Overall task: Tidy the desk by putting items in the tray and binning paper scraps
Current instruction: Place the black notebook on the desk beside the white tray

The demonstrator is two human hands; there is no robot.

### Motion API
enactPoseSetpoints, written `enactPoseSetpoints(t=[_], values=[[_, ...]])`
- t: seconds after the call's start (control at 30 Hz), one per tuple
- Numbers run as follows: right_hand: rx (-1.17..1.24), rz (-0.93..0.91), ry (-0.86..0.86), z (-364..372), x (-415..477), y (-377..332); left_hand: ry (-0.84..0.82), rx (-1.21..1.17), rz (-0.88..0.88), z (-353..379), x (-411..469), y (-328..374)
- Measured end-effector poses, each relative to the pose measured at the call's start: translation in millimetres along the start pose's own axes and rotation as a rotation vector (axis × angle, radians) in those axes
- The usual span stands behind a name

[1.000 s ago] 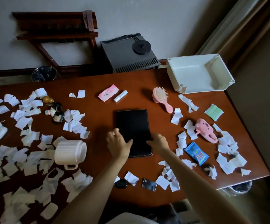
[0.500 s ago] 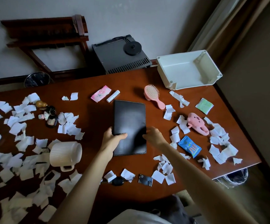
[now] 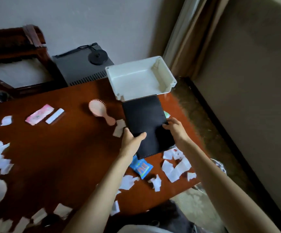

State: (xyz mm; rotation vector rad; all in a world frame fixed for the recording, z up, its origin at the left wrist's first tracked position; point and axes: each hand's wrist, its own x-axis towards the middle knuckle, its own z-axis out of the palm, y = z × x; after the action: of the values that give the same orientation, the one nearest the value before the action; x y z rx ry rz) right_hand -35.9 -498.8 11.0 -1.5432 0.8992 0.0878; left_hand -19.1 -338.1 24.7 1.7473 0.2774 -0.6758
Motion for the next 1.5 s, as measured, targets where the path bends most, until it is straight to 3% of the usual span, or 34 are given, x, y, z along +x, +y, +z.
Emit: enactPoseSetpoints(t=[0.23, 0.47, 1.0, 1.5], values=[[-0.078, 0.054, 0.143, -124, 66, 5, -0.156, 0.202, -0.095, 130, 38, 28], [-0.323, 0.051, 0.194, -161, 109, 4, -0.207, 0.220, -0.229, 187, 80, 34], [-0.518, -0.089, 0.030, -85, 109, 23, 0.042, 0.469, -0.234, 130, 83, 40], [-0.752, -0.210, 0.024, -69, 100, 21, 0.046, 0.624, -0.172, 117, 66, 44]])
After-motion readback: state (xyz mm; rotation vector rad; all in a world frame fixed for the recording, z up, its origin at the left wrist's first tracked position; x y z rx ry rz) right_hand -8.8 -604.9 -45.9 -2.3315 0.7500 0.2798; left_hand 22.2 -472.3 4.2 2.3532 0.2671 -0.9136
